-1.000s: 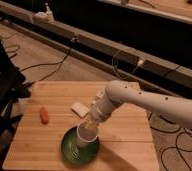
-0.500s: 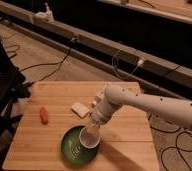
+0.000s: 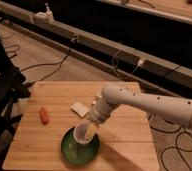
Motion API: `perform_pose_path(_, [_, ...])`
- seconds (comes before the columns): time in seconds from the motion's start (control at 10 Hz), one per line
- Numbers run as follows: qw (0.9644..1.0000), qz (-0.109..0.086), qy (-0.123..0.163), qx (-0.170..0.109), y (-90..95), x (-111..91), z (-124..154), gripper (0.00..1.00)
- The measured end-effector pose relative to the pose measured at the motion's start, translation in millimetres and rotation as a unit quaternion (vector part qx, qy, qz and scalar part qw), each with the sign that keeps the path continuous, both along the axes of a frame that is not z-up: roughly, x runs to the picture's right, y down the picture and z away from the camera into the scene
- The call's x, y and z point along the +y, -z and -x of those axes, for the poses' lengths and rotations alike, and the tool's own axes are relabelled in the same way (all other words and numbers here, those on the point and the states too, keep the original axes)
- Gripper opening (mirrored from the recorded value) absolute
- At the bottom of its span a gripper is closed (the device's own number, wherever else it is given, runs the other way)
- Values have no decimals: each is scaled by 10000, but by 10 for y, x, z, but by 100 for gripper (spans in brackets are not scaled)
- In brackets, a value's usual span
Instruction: Place the ceramic cup in the ceramic bowl
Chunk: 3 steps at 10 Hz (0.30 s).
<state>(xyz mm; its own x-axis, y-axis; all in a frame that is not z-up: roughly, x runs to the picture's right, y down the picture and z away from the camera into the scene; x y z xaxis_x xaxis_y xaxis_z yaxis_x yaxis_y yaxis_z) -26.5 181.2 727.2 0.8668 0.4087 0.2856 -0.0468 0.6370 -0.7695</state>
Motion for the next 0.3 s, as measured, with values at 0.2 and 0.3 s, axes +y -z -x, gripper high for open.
perform_pose_path(0.2, [9990, -443, 2, -18, 266, -325, 51, 72])
perform_pose_path(0.3, [9978, -657, -85, -32, 398, -495, 79, 72])
